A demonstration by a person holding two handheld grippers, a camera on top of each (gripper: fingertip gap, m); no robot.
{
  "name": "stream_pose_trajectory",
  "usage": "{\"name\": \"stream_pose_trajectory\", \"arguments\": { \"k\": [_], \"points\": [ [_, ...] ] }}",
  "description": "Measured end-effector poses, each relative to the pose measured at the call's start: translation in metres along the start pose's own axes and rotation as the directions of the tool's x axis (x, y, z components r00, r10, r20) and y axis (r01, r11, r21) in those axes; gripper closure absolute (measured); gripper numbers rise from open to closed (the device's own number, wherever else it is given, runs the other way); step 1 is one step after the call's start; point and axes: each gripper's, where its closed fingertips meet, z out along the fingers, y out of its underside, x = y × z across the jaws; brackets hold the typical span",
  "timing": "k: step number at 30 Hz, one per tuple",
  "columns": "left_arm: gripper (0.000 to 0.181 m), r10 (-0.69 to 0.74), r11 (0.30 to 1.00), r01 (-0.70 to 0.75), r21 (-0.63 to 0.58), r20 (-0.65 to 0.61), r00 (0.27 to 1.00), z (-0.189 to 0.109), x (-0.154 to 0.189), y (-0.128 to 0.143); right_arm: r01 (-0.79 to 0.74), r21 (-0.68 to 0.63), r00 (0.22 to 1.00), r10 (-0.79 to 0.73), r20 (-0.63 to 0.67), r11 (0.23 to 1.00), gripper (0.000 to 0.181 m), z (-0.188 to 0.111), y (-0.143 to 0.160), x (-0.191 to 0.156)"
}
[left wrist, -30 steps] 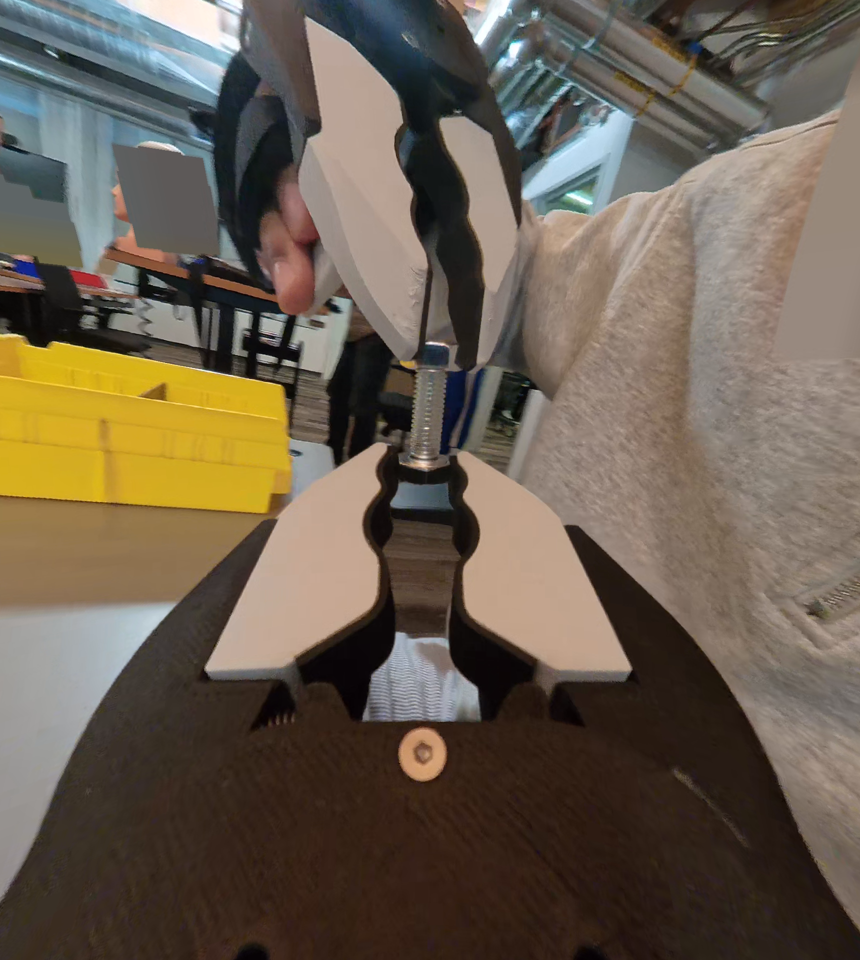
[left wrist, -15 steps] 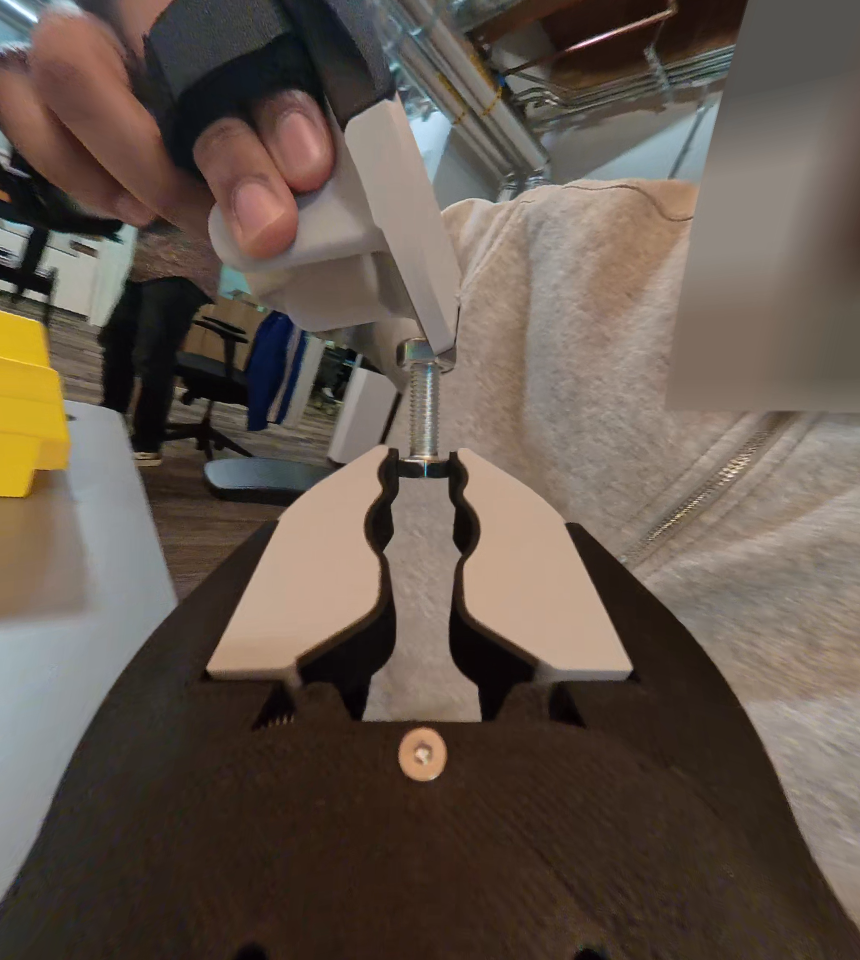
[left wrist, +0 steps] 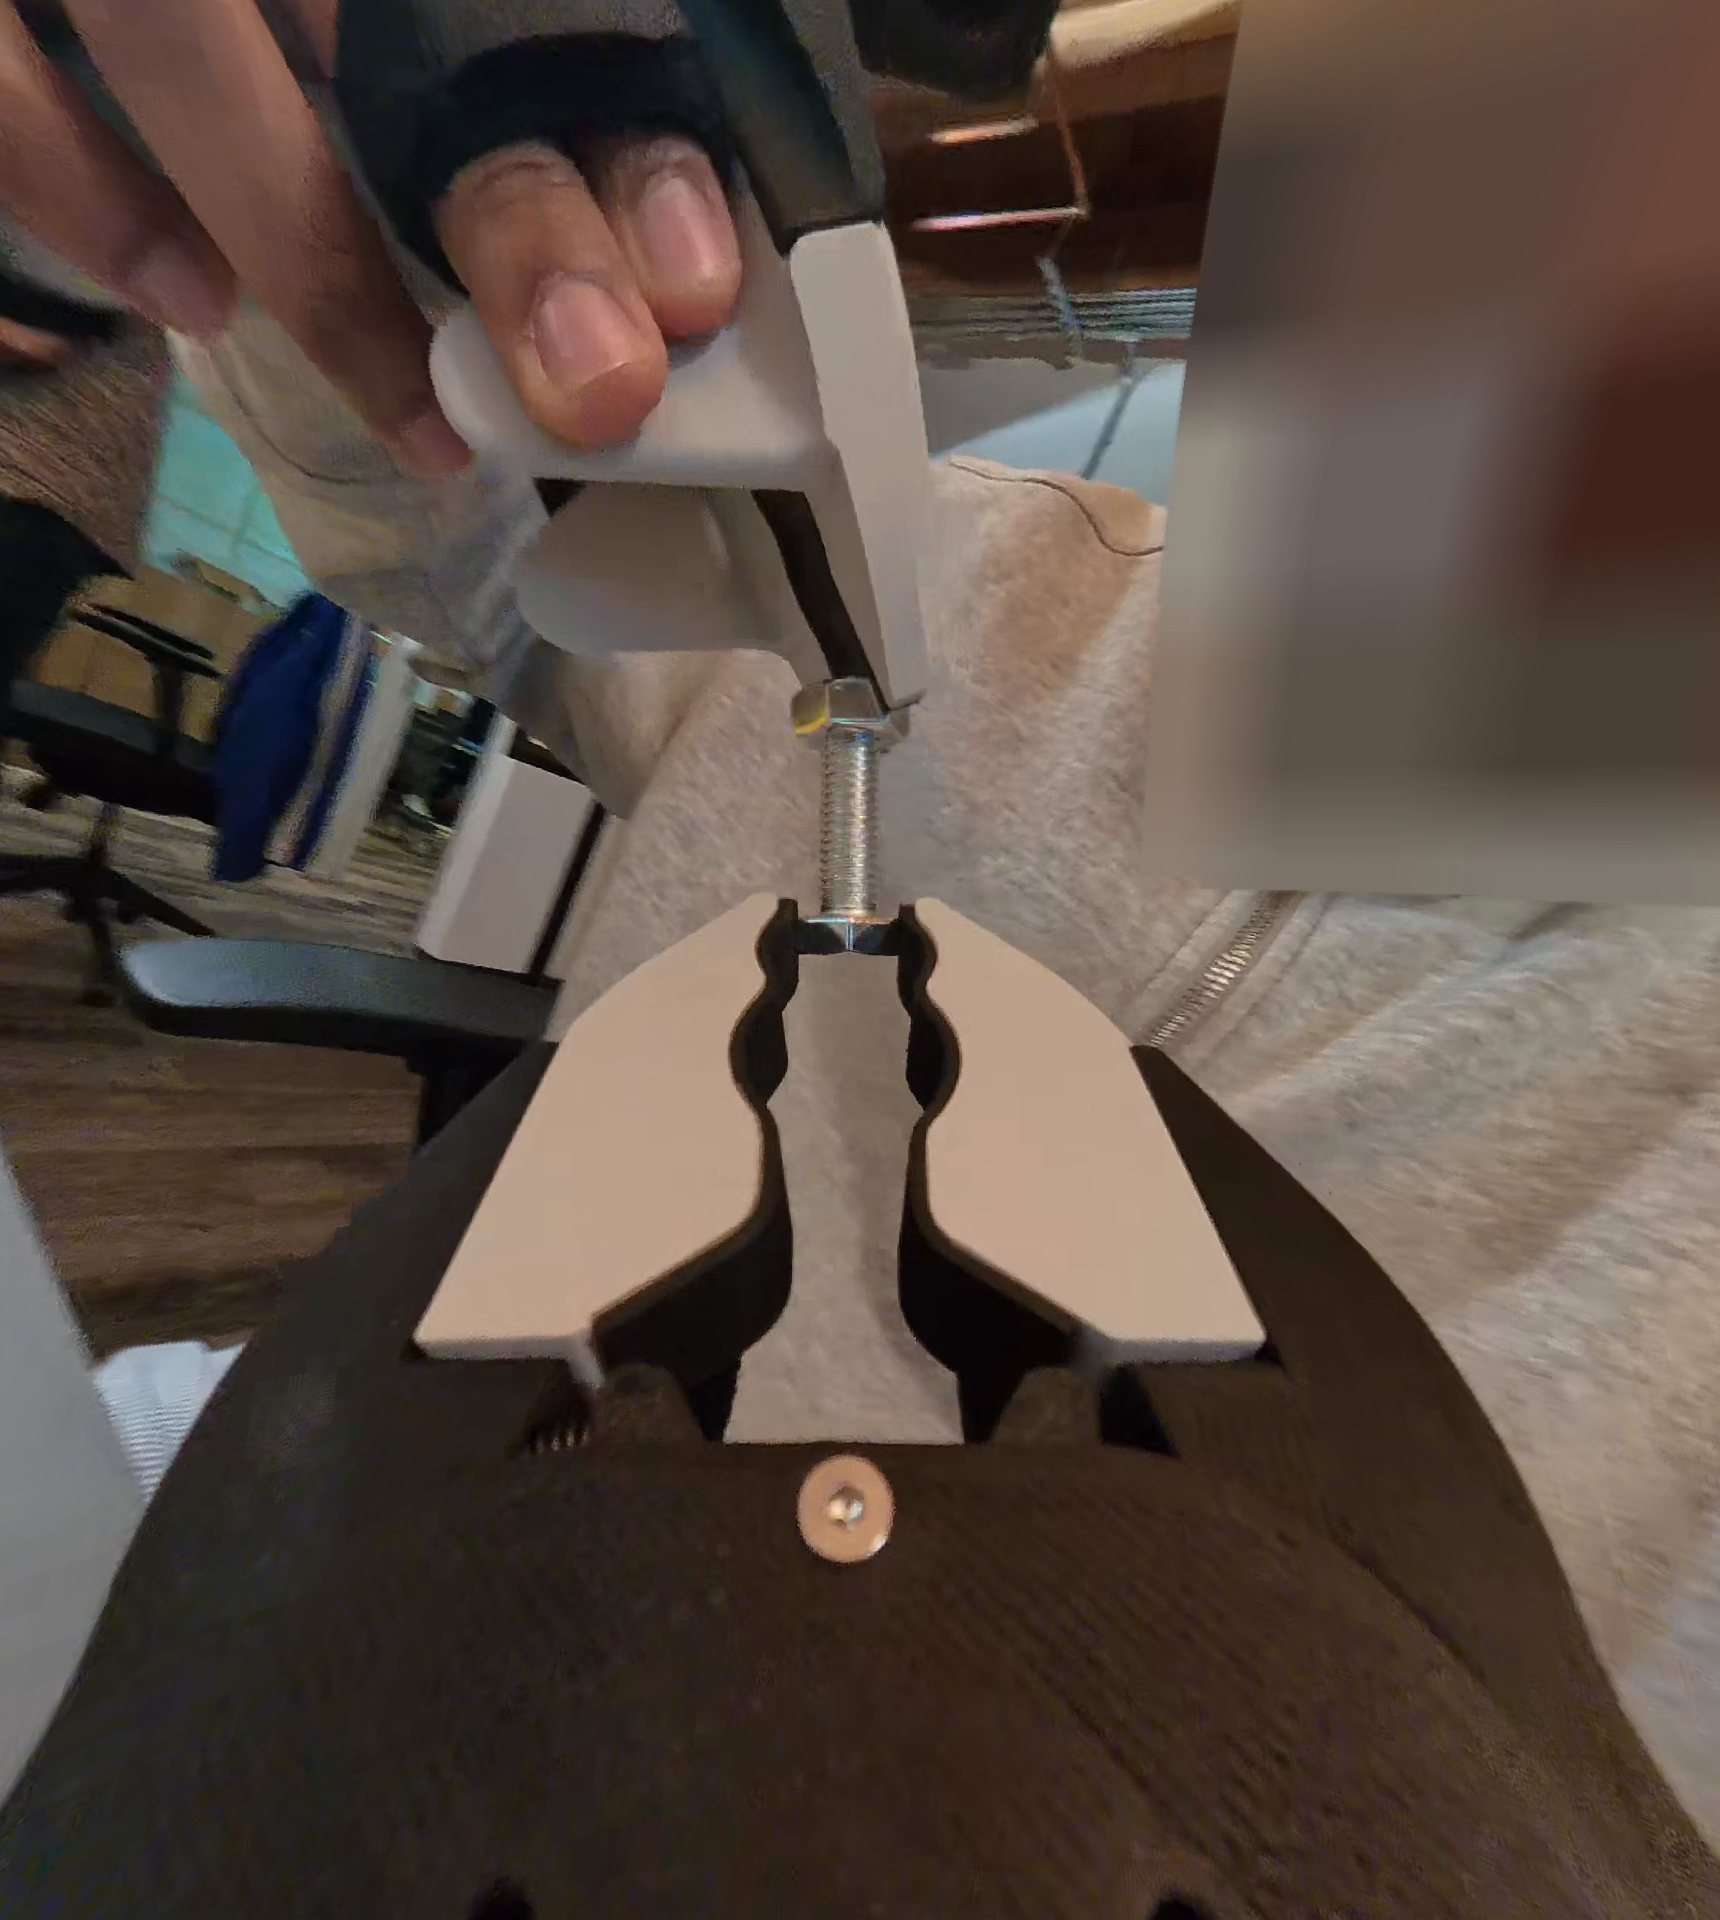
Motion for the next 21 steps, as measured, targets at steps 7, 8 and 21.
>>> {"name": "stream_pose_trajectory", "arguments": {
  "k": [7,8,21],
  "points": [
    [0.162,0.165,0.978,-0.195,0.078,0.290,0.943,-0.017,-0.033,-0.023,-0.187,-0.012,0.967,0.182,-0.178,0.982,0.143,-0.013,0.018,0.030],
    [0.162,0.191,0.971,-0.229,0.073,0.342,0.920,-0.019,-0.038,-0.025,-0.219,-0.004,0.959,0.214,-0.187,0.976,0.143,-0.014,0.018,0.032],
    [0.162,0.569,0.726,-0.595,-0.346,0.788,0.236,-0.066,-0.079,-0.055,-0.859,0.086,0.445,0.820,-0.360,0.504,0.150,-0.038,0.066,0.071]
  ]
}}
